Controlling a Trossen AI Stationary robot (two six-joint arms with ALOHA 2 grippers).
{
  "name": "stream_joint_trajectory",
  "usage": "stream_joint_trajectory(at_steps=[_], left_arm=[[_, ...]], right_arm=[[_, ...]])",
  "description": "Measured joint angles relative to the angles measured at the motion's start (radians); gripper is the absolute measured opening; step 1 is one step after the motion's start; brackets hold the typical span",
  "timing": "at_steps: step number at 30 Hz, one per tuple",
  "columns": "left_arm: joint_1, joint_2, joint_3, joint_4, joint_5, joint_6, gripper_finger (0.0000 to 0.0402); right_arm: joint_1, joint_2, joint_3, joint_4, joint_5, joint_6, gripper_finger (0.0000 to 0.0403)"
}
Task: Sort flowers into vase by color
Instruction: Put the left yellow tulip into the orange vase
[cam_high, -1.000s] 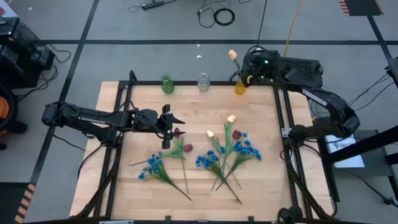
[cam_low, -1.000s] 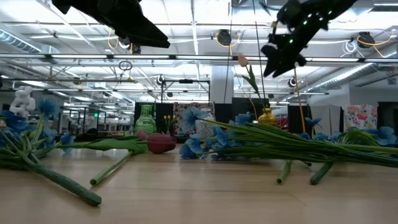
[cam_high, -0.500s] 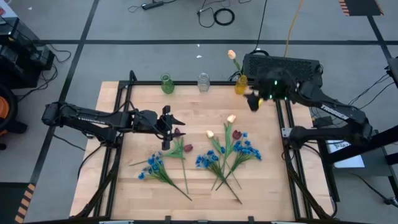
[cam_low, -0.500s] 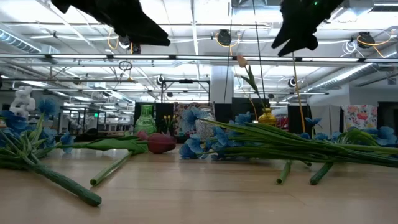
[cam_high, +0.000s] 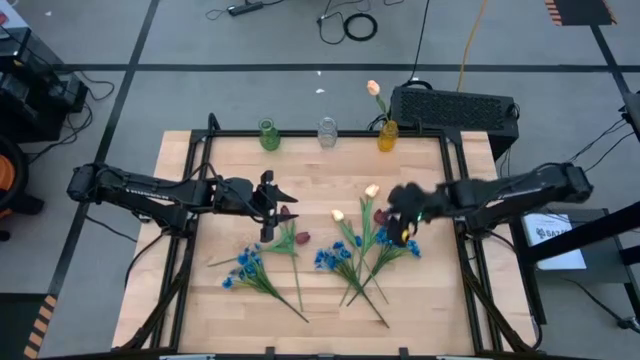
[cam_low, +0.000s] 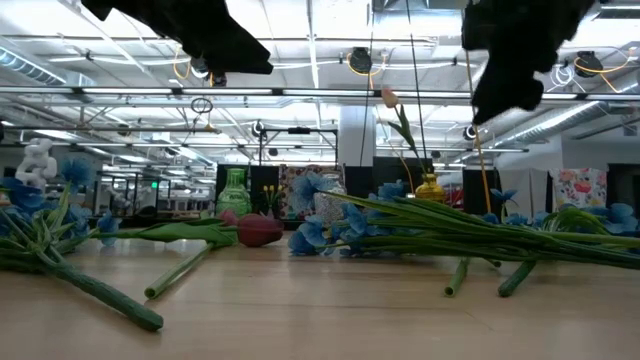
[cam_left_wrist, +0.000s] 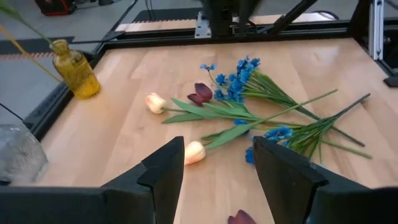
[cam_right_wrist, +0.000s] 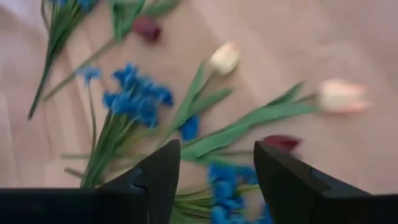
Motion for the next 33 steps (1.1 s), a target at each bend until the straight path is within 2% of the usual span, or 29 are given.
stream_joint_trajectory(at_steps=[5, 10, 15, 21, 33], left_arm=[[-0.006, 0.000, 0.000, 0.000, 0.000, -0.088, 0.0198], [-0.029, 0.000, 0.000, 0.000, 0.000, -0.148, 0.0198], [-0.058, 0.018, 0.000, -0.003, -0.001, -0.231, 0.0198], [-0.109, 0.082, 0.000, 0.004, 0.000, -0.228, 0.0198], [-0.124, 0.178, 0.000, 0.008, -0.001, -0.151, 0.0198]], right_arm=[[0.147, 0.111, -0.069, 0.171, 0.004, 0.013, 0.0196], [0.235, 0.251, -0.041, 0.244, 0.047, 0.005, 0.0196], [0.246, 0.369, 0.030, 0.255, 0.058, -0.008, 0.0196], [0.248, 0.491, 0.066, 0.272, 0.061, -0.119, 0.0196], [0.168, 0.579, 0.070, 0.286, 0.060, -0.145, 0.0196]])
